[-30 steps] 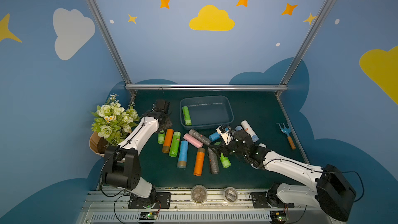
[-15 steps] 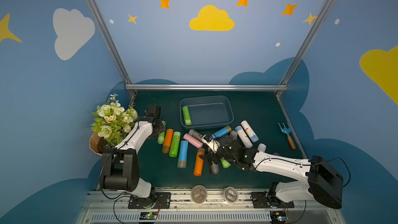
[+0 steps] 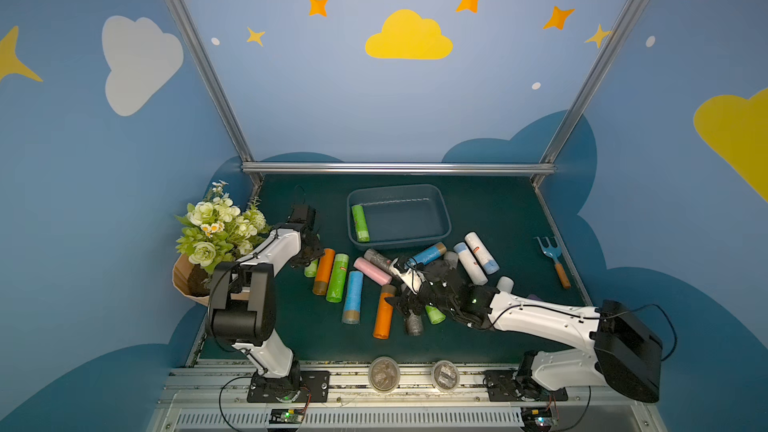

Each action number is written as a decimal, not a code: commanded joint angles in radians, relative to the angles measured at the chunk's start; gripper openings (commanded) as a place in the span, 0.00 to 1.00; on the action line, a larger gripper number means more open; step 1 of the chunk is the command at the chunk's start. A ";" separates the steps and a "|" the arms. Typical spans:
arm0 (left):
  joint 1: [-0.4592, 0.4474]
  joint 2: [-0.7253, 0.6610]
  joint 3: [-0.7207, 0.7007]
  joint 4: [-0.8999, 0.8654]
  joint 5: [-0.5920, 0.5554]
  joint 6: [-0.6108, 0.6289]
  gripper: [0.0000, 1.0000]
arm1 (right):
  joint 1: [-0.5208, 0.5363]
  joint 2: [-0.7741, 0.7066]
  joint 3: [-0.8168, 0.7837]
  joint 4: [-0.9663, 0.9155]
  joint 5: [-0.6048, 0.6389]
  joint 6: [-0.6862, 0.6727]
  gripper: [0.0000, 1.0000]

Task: Put the roll of trash bags into the storage box
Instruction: Pick up the roll of trash bags from the center of the board.

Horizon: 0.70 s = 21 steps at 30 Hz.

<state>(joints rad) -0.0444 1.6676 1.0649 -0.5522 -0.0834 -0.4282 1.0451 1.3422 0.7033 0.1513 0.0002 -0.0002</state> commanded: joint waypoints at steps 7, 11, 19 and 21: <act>-0.008 0.057 0.035 0.019 -0.009 0.009 0.60 | -0.014 -0.018 0.015 -0.011 -0.005 0.007 0.96; -0.008 0.074 0.037 0.024 -0.013 0.012 0.58 | -0.019 -0.012 0.015 -0.009 -0.009 0.011 0.96; -0.009 0.105 0.036 0.032 -0.010 0.009 0.54 | -0.028 -0.027 0.009 -0.007 -0.009 0.014 0.96; -0.009 0.104 0.035 0.033 -0.011 0.010 0.53 | -0.032 -0.025 0.007 -0.009 -0.010 0.018 0.96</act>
<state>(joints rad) -0.0490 1.7596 1.0828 -0.5159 -0.0841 -0.4225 1.0214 1.3407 0.7033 0.1513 -0.0025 0.0040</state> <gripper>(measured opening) 0.531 0.962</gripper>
